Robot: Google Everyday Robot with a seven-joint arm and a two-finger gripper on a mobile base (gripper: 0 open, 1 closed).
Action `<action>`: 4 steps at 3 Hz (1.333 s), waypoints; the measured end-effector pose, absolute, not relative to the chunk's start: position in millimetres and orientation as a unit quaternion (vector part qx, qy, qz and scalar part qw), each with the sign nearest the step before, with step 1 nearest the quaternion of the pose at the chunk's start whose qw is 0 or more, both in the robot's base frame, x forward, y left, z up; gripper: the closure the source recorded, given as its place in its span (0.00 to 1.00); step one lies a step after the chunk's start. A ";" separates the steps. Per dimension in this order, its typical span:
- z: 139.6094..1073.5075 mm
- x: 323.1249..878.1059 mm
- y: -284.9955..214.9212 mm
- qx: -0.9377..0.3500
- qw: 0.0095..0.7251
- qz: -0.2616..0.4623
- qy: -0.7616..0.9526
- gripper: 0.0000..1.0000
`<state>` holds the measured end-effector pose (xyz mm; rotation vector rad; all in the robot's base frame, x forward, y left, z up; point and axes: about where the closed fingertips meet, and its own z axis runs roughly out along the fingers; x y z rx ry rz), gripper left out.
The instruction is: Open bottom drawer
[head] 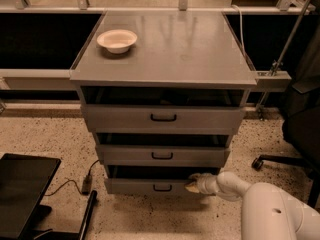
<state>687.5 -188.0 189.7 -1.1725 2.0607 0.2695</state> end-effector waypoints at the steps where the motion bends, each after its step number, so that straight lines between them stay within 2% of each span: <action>1: 188.8 669.2 -188.8 -0.455 0.378 0.105 0.800 1.00; 4: 190.9 656.2 -190.9 -0.451 0.383 0.105 0.799 1.00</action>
Offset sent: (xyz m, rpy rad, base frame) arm -0.3415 -0.0272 -0.0200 0.1939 -0.2671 -0.1448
